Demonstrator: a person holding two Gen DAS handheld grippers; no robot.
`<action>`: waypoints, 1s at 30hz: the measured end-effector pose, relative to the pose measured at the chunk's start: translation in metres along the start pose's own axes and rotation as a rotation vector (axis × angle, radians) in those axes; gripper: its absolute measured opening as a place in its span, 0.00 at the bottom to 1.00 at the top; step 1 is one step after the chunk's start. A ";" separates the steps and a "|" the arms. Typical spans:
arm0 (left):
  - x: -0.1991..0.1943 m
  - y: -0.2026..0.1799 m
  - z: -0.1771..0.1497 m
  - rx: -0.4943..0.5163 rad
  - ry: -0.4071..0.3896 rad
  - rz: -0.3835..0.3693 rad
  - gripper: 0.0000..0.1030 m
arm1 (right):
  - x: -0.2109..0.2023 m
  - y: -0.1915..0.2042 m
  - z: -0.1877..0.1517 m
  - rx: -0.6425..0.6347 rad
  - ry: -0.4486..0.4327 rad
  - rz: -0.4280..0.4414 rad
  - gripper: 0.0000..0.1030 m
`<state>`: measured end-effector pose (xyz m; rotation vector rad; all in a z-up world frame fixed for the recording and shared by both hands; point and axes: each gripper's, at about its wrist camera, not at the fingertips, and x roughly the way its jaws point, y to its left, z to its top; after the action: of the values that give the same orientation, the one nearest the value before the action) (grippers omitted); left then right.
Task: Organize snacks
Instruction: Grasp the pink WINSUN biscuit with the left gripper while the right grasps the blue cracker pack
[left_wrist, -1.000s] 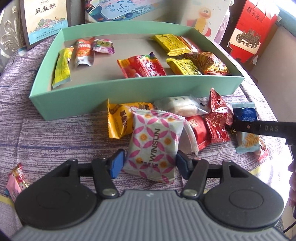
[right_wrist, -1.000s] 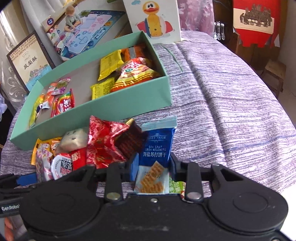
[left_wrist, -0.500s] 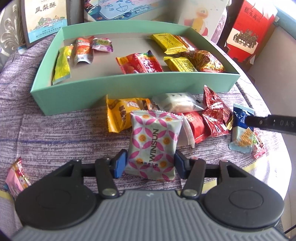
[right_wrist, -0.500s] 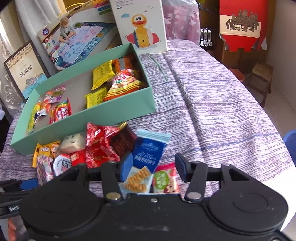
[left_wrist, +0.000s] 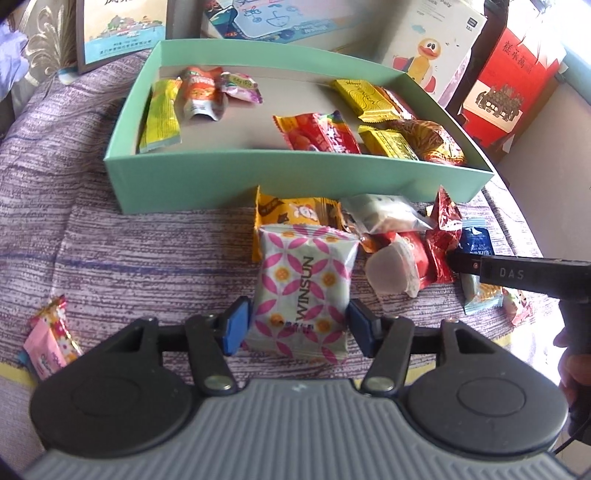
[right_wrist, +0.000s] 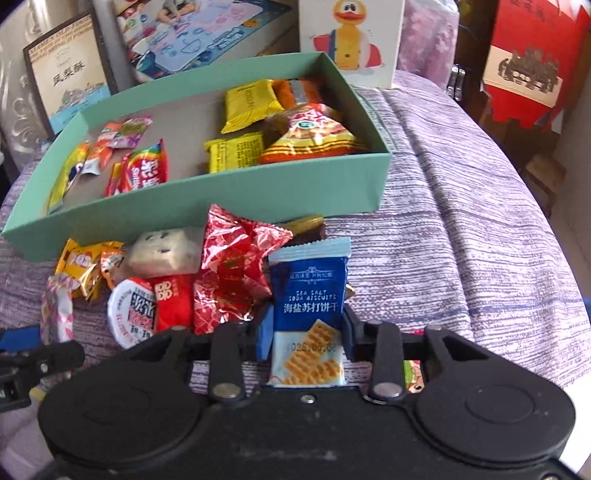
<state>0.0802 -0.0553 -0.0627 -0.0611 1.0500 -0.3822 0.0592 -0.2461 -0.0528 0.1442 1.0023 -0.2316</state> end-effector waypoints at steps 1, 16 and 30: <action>0.001 -0.002 0.000 0.007 -0.004 0.007 0.48 | -0.002 -0.003 0.000 0.017 0.005 0.012 0.34; -0.019 -0.003 0.000 0.019 0.005 0.018 0.31 | -0.050 -0.027 0.006 0.074 -0.071 0.132 0.34; 0.011 -0.046 0.010 0.098 0.043 0.201 0.81 | -0.053 -0.022 -0.008 0.108 -0.080 0.241 0.34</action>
<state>0.0805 -0.1031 -0.0560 0.1397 1.0675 -0.2527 0.0197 -0.2588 -0.0119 0.3497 0.8843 -0.0706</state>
